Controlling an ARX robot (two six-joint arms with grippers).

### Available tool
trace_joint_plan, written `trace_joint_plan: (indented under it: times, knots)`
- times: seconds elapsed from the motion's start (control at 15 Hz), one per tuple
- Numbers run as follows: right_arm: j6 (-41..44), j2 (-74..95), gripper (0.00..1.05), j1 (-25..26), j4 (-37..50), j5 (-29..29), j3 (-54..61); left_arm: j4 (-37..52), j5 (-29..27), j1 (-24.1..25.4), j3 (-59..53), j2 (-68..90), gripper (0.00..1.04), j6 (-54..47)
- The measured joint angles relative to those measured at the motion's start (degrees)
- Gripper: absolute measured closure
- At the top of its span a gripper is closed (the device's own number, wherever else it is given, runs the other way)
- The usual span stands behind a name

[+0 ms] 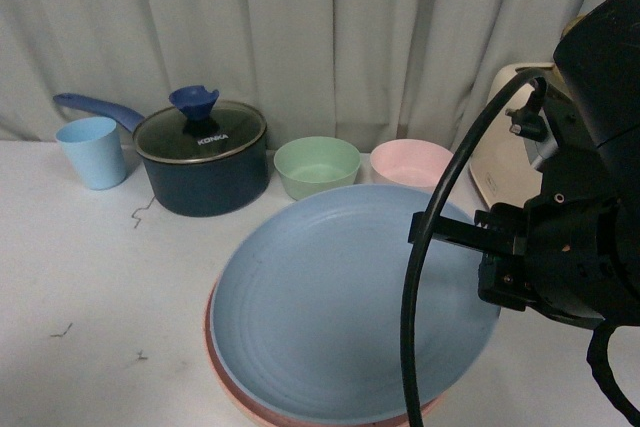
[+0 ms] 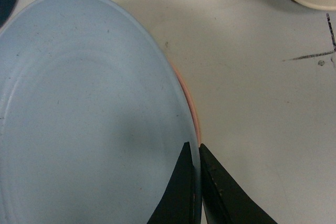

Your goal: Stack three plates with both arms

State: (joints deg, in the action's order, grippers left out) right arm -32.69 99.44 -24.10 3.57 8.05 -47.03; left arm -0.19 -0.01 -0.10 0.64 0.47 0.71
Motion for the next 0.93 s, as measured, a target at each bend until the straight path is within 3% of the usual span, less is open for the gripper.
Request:
trace_joint_plan:
  times: [0.4,0.47,0.93]
  knots:
    - [-1.6,1.5,1.02,-0.7,-0.7,0.7,-0.4,0.0,0.0,0.0,0.0,0.0,0.07,0.0]
    - [-2.2,1.5,0.95,-1.1,-0.9,0.8,-0.5,0.0,0.0,0.0,0.0,0.0,0.07,0.0]
    - [-3.8,-4.9,0.17,0.2,-2.7,-1.2,0.2,0.0,0.0,0.0,0.0,0.0,0.07,0.0]
